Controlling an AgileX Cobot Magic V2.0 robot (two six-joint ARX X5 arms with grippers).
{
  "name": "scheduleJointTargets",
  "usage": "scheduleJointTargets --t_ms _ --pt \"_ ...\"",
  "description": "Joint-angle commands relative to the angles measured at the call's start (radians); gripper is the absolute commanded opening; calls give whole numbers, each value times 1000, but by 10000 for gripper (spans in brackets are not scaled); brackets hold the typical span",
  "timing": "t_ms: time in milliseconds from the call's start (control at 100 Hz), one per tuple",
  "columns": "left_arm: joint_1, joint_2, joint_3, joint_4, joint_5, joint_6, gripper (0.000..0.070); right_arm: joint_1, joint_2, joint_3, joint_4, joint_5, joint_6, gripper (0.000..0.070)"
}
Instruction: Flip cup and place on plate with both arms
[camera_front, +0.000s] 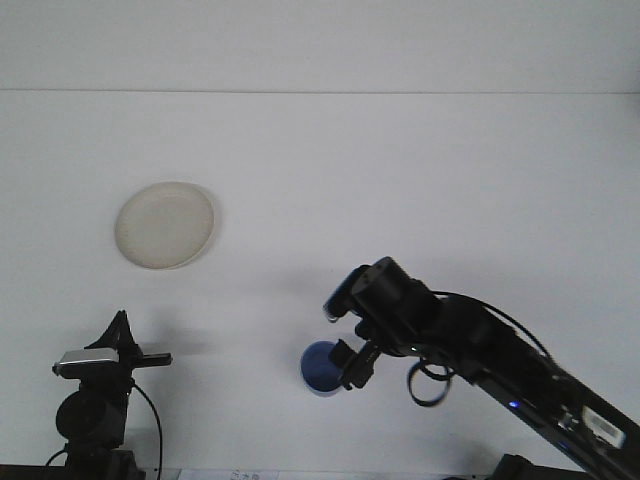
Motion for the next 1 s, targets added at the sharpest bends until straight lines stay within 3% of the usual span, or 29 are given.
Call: scheduleJointTargets --t_ms 0,170,280,380,570,770,860,990 --pt "0 -1 -19 13 -5 13 13 9 -80 24 31 28 -11 543" --pt "0 -1 -19 14 -5 13 13 14 -349 -74 145 162 21 543" --pt "0 -1 -19 14 -5 13 13 14 -537 -221 251 293 52 543" --pt "0 -1 -19 14 -5 13 13 15 -706 -375 344 368 75 543" --pt "0 -1 -19 13 -5 13 13 14 -968 -605 460 364 77 543" --pt "0 -1 -19 14 -5 8 13 14 -1086 -684 467 365 72 543" --pt "0 -1 -19 14 -5 -68 13 14 -1095 -691 458 365 72 543" --pt "0 -1 -19 14 -5 -238 13 14 -1095 -691 456 365 73 543"
